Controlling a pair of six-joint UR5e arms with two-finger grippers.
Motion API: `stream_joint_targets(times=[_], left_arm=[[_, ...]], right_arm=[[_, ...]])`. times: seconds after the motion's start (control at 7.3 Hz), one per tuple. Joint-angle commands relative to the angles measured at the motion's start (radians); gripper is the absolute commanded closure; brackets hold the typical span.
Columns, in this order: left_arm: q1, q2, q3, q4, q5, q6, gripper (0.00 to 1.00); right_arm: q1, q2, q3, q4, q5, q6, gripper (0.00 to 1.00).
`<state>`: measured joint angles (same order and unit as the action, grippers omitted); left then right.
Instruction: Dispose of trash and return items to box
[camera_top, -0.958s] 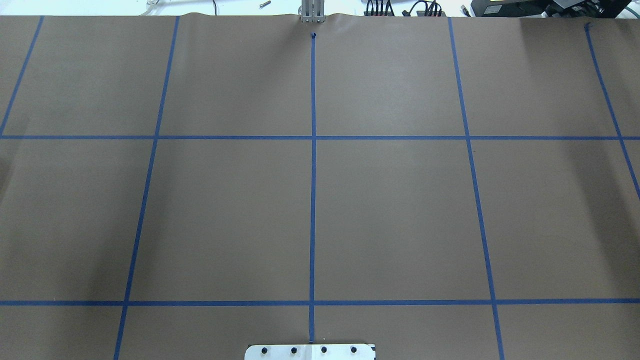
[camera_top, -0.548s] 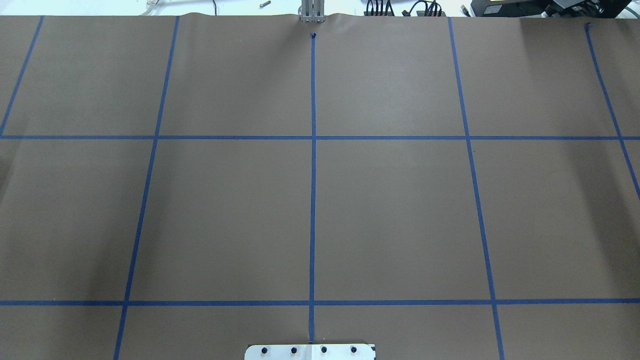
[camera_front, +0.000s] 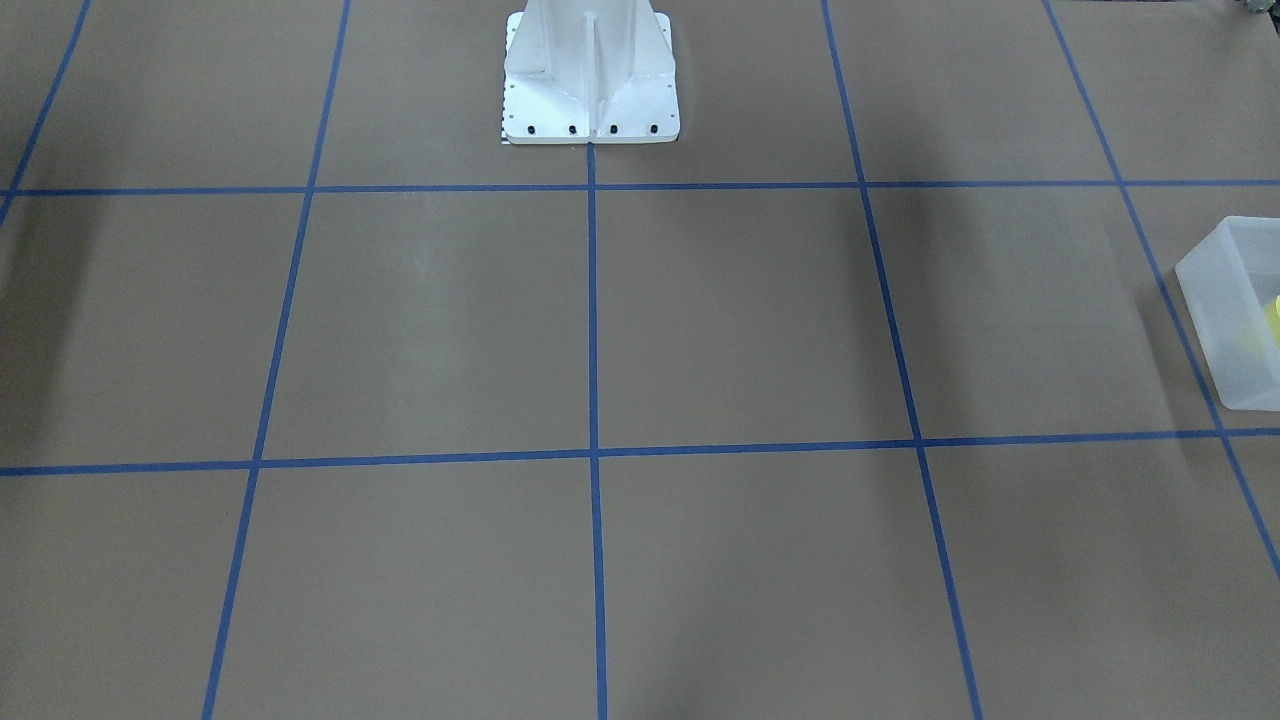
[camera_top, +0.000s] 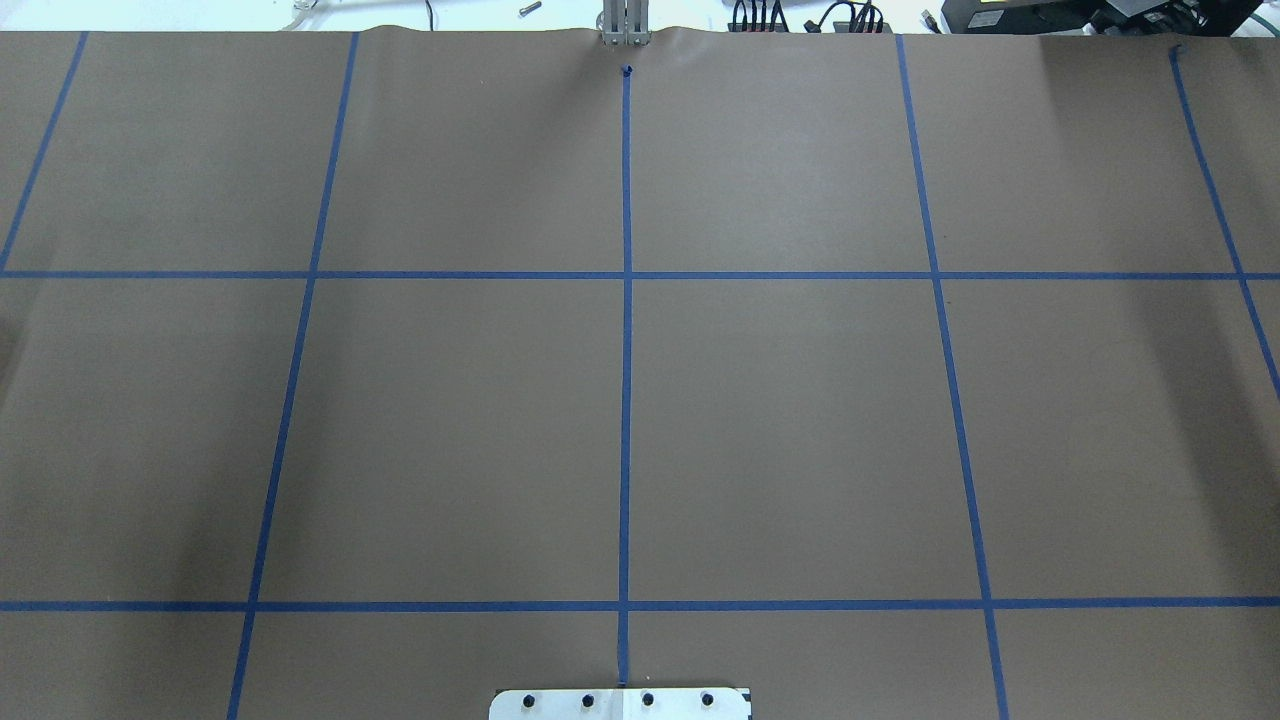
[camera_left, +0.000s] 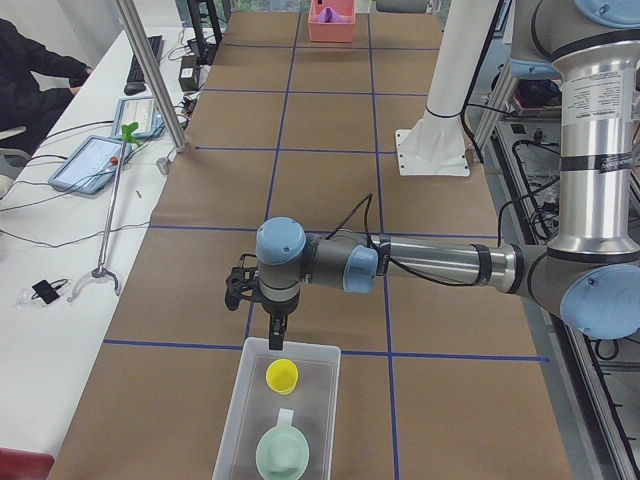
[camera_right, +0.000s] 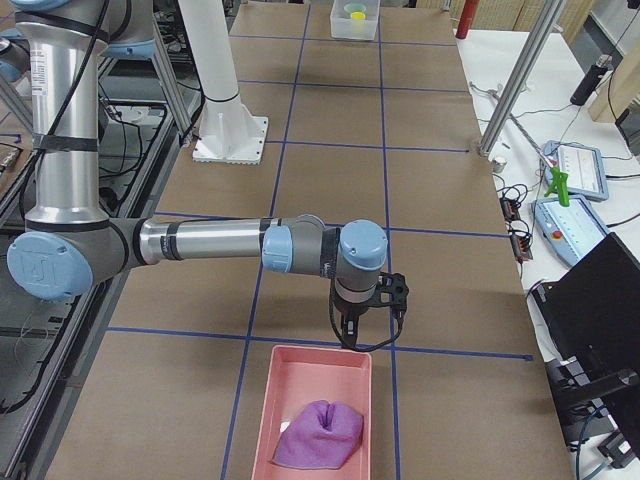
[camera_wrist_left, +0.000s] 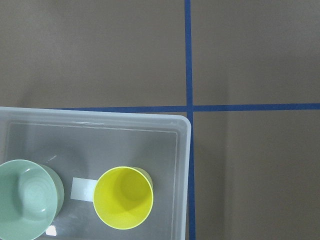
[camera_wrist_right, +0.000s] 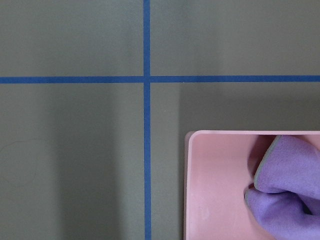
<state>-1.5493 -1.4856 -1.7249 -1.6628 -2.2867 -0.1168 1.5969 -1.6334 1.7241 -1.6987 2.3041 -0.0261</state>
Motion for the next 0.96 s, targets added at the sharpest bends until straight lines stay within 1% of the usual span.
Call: stream_joint_targets(times=[0.0, 0.82], left_arm=[[0.0, -0.001, 0.011, 0.0, 0.001, 0.0, 0.01], [0.002, -0.01, 0.031, 0.0, 0.001, 0.003, 0.01]], right_arm=[[0.0, 0.0, 0.002, 0.001, 0.0, 0.0, 0.0], [0.0, 0.0, 0.0, -0.001, 0.005, 0.0, 0.0]])
